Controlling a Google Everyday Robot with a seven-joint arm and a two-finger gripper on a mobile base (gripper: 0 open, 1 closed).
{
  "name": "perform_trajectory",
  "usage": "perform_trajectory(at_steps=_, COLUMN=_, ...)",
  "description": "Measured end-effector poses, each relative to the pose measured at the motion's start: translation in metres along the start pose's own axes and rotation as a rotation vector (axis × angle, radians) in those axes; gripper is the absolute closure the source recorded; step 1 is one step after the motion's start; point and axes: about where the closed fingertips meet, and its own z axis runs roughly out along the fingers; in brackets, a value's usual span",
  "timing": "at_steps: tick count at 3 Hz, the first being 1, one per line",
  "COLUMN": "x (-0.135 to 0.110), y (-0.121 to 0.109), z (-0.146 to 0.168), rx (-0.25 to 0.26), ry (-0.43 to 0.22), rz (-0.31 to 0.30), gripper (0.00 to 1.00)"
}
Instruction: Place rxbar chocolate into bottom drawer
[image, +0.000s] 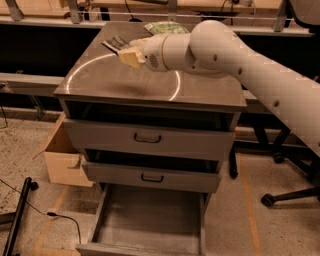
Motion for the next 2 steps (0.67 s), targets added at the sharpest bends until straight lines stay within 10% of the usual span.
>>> perform_trajectory(at_steps=2, x=-0.0087, y=0.0072, z=-0.0249, rx=-0.002, ry=-0.043, rz=-0.048, gripper=1.00)
